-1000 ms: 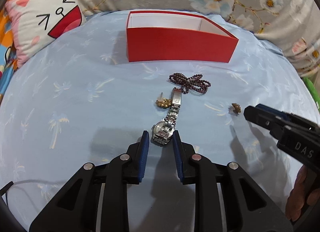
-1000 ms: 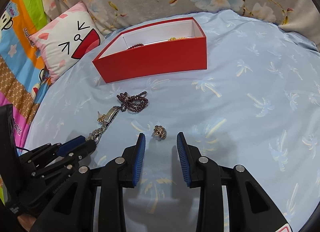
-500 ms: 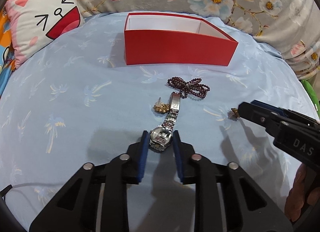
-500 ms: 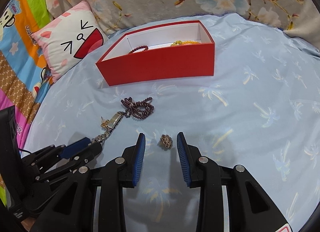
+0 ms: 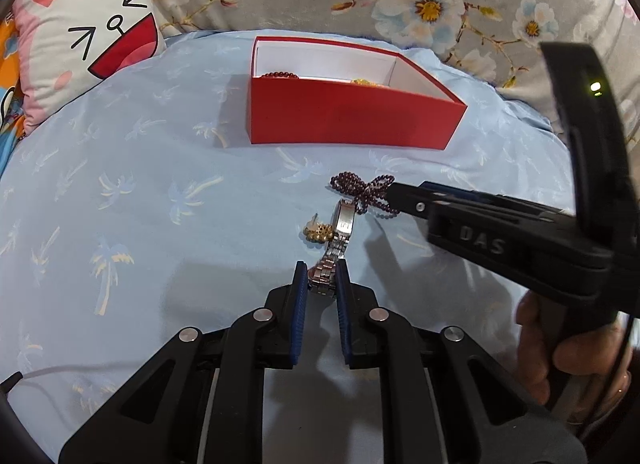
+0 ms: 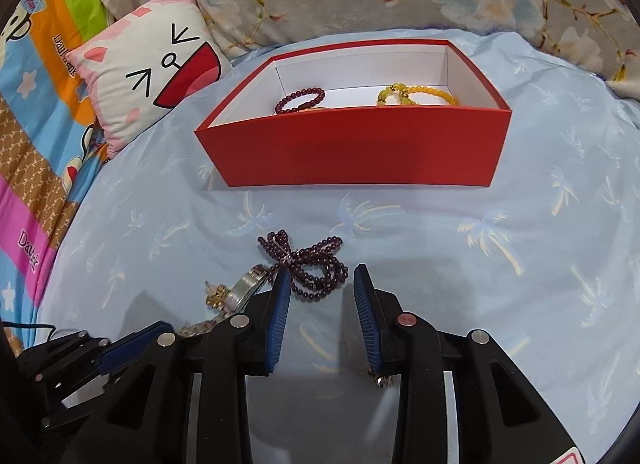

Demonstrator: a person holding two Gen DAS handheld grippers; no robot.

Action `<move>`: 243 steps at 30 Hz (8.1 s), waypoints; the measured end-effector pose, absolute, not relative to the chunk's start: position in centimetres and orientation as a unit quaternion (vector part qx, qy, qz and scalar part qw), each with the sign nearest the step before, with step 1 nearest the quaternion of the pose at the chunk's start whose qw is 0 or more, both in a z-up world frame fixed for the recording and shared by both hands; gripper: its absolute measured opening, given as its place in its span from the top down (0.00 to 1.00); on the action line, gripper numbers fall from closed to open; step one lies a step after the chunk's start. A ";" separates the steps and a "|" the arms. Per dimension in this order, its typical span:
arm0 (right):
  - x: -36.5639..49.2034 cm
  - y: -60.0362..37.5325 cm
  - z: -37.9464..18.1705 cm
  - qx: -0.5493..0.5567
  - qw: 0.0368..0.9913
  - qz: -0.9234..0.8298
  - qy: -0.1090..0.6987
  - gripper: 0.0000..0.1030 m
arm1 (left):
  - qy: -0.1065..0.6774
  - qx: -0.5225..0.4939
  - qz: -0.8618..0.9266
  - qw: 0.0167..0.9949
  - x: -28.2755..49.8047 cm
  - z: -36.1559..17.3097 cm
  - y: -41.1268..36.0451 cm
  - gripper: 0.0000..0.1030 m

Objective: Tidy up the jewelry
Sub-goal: 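Grasp the silver watch with the left tool while the right tool grasps the dark bead necklace, then carry the watch and the dark bead necklace over the red box with both tools, then open both tools to drop the watch and necklace into the box, then move the right tool to the gold flower earring and grasp it, then grasp the other small gold earring with the left tool, then carry both gold earrings into the red box with both tools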

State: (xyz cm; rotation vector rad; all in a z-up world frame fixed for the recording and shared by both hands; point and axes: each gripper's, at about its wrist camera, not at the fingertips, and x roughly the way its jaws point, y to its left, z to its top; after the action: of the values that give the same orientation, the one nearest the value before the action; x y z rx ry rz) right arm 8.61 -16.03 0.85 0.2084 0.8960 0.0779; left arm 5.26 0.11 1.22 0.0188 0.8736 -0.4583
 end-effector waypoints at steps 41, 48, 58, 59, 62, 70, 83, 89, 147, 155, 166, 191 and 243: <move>1.6 -21.2 9.6 0.161 0.931 0.007 0.329 0.97 | 0.345 -0.004 -0.260 0.902 6.6 11.4 -1.1 0.89; 4.4 -21.9 12.3 0.150 0.942 0.008 0.299 0.97 | 0.317 -0.004 -0.268 0.910 9.7 14.9 -2.5 0.89; 11.5 -22.5 12.0 0.144 0.941 0.010 0.305 0.97 | 0.323 -0.006 -0.266 0.908 17.2 16.0 -4.7 0.89; 12.3 -22.5 11.7 0.145 0.940 0.011 0.308 0.97 | 0.326 -0.007 -0.266 0.907 18.1 15.7 -5.0 0.89; 14.3 -22.7 10.4 0.147 0.936 0.012 0.321 0.97 | 0.337 -0.008 -0.265 0.904 20.0 14.7 -5.7 0.89; 17.3 -21.4 6.8 0.132 0.920 0.022 0.367 0.97 | 0.378 -0.003 -0.258 0.889 23.3 11.1 -6.8 0.89; 19.4 -21.6 5.2 0.121 0.913 0.020 0.390 0.91 | 0.417 0.005 -0.235 0.878 27.5 8.1 -9.1 0.89; 19.6 -22.1 5.8 0.128 0.919 0.007 0.374 0.77 | 0.392 0.019 -0.197 0.898 26.7 8.6 -8.1 0.64; 1.4 -19.3 2.6 0.144 0.898 -0.007 0.415 0.73 | 0.439 0.018 -0.164 0.883 9.7 3.0 1.3 0.64; 2.0 -19.0 1.3 0.153 0.893 -0.007 0.422 0.73 | 0.448 0.024 -0.180 0.875 8.0 1.9 1.0 0.64; 3.7 -18.7 0.1 0.168 0.887 0.000 0.431 0.77 | 0.455 0.024 -0.185 0.871 7.7 1.4 0.8 0.64; 2.9 -19.2 0.7 0.161 0.893 -0.006 0.420 0.86 | 0.455 0.021 -0.199 0.868 9.2 0.1 -1.1 0.67; 11.3 -22.0 10.8 0.135 0.936 -0.002 0.324 0.86 | 0.346 0.012 -0.210 0.914 16.5 11.2 -4.5 0.88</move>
State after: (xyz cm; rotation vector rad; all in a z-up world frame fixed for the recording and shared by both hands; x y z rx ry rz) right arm 11.32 -21.97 10.84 0.2766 0.6618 -0.0034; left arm 16.47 -4.46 11.18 0.0249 0.7135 -0.4319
